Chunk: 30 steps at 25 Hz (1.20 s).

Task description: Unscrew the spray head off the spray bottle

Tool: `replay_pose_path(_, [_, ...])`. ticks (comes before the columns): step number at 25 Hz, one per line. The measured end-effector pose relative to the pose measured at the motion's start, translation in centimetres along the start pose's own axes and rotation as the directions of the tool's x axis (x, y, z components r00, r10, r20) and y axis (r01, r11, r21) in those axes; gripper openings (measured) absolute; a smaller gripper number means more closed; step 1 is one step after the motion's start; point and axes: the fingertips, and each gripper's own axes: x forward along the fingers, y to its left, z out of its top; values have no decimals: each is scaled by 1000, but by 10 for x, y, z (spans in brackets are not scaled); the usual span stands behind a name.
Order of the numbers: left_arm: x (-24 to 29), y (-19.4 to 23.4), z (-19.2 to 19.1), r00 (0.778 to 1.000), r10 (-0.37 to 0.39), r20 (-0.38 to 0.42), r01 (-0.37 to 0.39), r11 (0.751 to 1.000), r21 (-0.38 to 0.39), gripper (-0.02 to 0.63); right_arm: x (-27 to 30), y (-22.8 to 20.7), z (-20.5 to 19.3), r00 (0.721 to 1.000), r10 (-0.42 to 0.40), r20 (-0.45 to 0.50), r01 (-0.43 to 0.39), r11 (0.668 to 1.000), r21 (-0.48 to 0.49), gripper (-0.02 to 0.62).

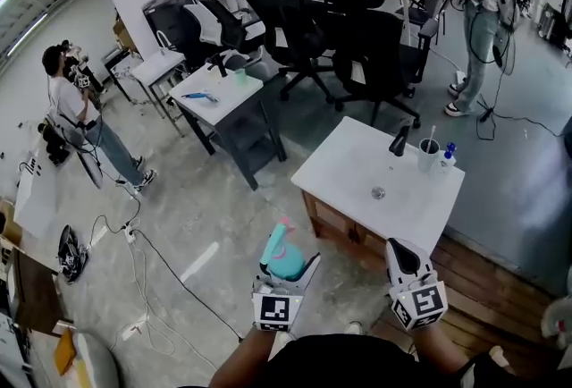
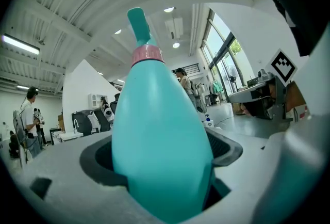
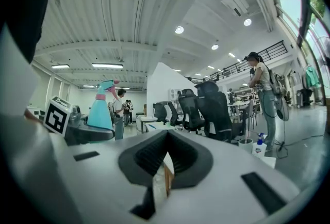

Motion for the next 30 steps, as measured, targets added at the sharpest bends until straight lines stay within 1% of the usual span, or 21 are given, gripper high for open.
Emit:
replay_pose_path(2, [15, -9, -5, 1000, -4, -4, 4, 1000, 12, 466, -7, -20, 1, 1000, -16, 0, 16, 1000, -3, 5])
replay_pose_path(4, [28, -21, 2, 1000, -20, -7, 20, 1000, 13, 466, -13, -37, 1, 999, -36, -4, 36, 999, -3, 5])
replay_pose_path(8, [55, -44, 9, 997, -74, -9, 74, 997, -4, 466, -20, -67, -4, 997, -80, -7, 80, 997, 10, 5])
replay_pose_path(10, [70, -52, 7, 995, -103, 3, 103, 995, -12, 466, -20, -80, -6, 995, -99, -4, 99, 995, 10, 5])
replay_pose_path(12, [85, -57, 5, 992, -126, 16, 126, 992, -12, 466, -17, -91, -7, 993, -114, -4, 114, 993, 14, 5])
replay_pose_path(16, [114, -62, 16, 985, -172, 34, 172, 985, -19, 466, -6, -108, -5, 989, -145, -6, 145, 989, 7, 5])
replay_pose_path(19, [142, -56, 7, 976, -214, 48, 214, 977, -13, 466, 11, -119, -4, 984, -177, 0, 177, 984, 5, 6])
replay_pose_path(22, [173, -49, 6, 963, -266, 49, 266, 964, 10, 466, 30, -127, -2, 977, -214, 1, 214, 977, 6, 5])
replay_pose_path(25, [204, -41, 7, 943, -328, 54, 327, 945, 31, 466, 50, -134, 0, 966, -259, -8, 259, 966, 8, 5])
replay_pose_path(28, [232, -35, 10, 916, -398, 48, 397, 917, 26, 466, 70, -143, 2, 950, -312, -17, 312, 950, 4, 5])
replay_pose_path(30, [252, -27, 5, 896, -441, 43, 439, 897, 55, 466, 85, -149, 4, 937, -350, -20, 350, 937, 8, 5])
